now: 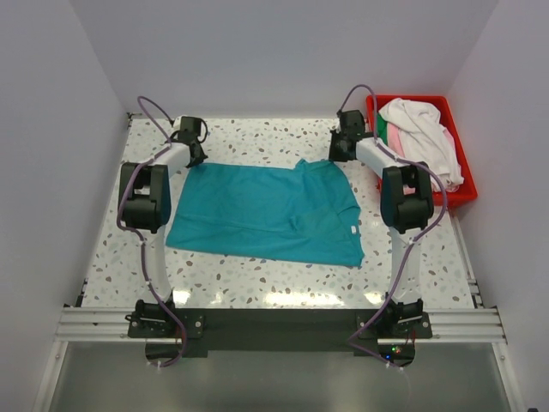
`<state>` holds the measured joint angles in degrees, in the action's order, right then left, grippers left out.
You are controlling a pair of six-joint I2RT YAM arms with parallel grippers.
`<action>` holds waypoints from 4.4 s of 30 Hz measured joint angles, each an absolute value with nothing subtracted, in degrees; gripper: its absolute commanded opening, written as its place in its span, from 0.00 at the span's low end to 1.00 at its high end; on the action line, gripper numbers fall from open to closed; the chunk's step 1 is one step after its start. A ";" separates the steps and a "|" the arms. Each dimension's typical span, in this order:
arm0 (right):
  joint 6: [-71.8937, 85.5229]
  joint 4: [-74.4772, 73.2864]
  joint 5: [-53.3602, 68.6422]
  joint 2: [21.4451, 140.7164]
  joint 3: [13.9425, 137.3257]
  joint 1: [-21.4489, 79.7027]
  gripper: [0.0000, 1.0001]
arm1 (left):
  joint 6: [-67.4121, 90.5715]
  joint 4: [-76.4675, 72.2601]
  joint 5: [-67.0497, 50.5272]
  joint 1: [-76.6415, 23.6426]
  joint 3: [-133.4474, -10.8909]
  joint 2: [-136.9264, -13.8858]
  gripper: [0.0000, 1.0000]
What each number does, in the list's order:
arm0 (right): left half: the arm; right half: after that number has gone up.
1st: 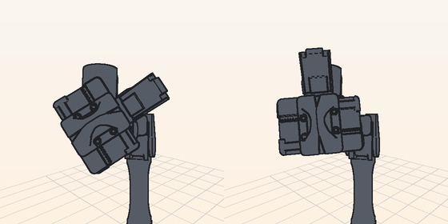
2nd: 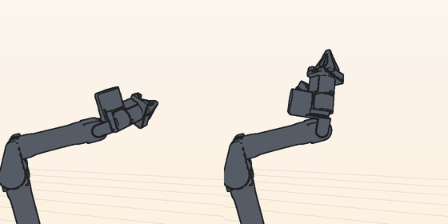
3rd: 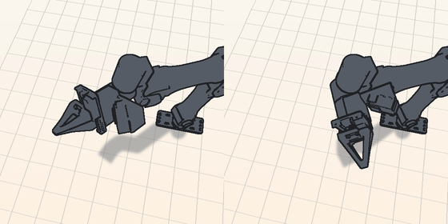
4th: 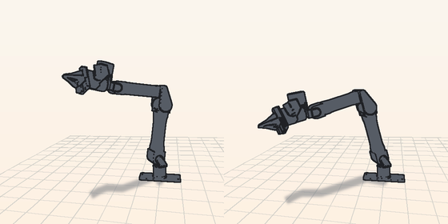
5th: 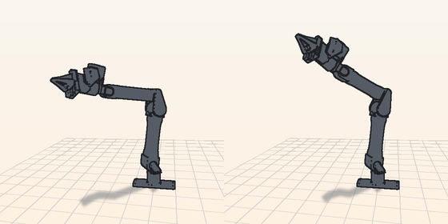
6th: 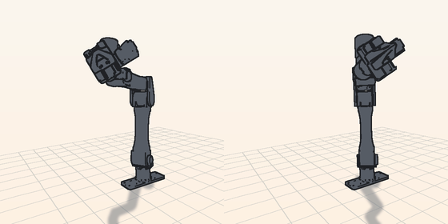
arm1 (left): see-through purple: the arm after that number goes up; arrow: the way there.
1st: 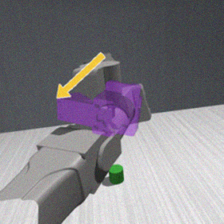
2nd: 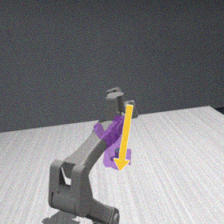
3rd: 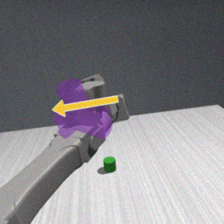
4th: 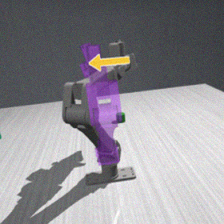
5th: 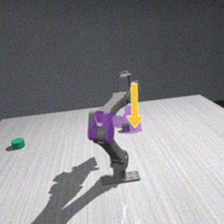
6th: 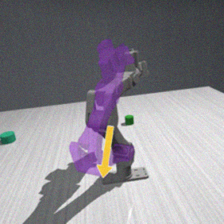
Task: Fold and stack the t-shirts
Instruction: Fold the tshirt
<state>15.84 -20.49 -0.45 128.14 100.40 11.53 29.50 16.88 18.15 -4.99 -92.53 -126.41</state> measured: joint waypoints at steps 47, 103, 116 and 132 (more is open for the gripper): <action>25.47 -15.11 1.10 88.88 57.19 11.00 0.00 | 39.03 12.32 14.06 -3.44 -54.37 -93.25 0.00; 25.96 -15.03 -14.74 104.86 65.28 32.58 0.00 | 42.72 0.60 8.25 -4.27 -41.30 -82.52 0.50; 29.65 -14.11 -19.14 94.85 59.11 40.34 0.00 | 42.94 -0.10 7.97 -4.27 -39.48 -82.52 0.50; 34.17 -12.86 -24.97 90.59 51.05 49.28 0.17 | 42.94 -1.69 7.14 -4.27 -39.33 -82.52 0.51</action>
<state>34.17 -12.86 -24.97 90.59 51.05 49.28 42.94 -1.69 7.14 -4.27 -39.33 -82.52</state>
